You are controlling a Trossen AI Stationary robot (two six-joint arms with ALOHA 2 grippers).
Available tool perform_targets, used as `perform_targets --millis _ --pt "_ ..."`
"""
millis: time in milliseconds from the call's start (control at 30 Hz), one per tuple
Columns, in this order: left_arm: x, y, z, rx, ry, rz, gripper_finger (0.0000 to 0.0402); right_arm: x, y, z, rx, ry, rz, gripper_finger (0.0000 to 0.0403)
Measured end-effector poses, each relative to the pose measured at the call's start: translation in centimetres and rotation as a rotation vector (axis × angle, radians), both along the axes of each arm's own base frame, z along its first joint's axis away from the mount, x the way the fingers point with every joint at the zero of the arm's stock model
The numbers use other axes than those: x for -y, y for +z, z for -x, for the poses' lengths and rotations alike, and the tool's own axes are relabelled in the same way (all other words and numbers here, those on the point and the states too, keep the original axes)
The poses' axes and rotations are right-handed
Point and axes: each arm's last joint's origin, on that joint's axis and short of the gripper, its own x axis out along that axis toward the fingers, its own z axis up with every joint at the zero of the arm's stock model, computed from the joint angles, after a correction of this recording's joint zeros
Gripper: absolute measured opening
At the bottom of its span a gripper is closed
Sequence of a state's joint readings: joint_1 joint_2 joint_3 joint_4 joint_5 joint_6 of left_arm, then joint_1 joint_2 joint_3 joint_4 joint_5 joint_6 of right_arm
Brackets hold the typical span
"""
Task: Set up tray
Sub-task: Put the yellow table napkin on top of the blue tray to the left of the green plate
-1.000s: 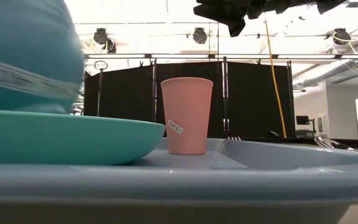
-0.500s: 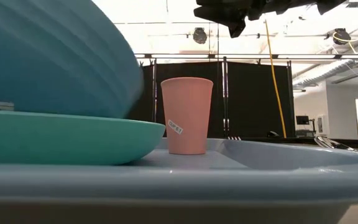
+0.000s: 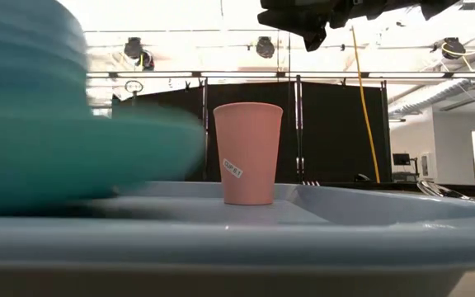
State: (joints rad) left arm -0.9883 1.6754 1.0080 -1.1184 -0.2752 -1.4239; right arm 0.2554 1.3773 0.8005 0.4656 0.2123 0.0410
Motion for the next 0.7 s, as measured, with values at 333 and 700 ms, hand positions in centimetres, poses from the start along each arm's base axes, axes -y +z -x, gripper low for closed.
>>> perform_targets --millis 333,700 --pt "0.2 0.1 0.4 -0.032 0.01 0.024 0.0351 0.0 0.0 0.0 0.001 0.0 -0.001 0.0134" --pt "-0.3 1.4 1.1 -0.113 0.06 0.084 0.0351 0.0 0.0 0.0 -0.002 0.001 0.0 0.0134"
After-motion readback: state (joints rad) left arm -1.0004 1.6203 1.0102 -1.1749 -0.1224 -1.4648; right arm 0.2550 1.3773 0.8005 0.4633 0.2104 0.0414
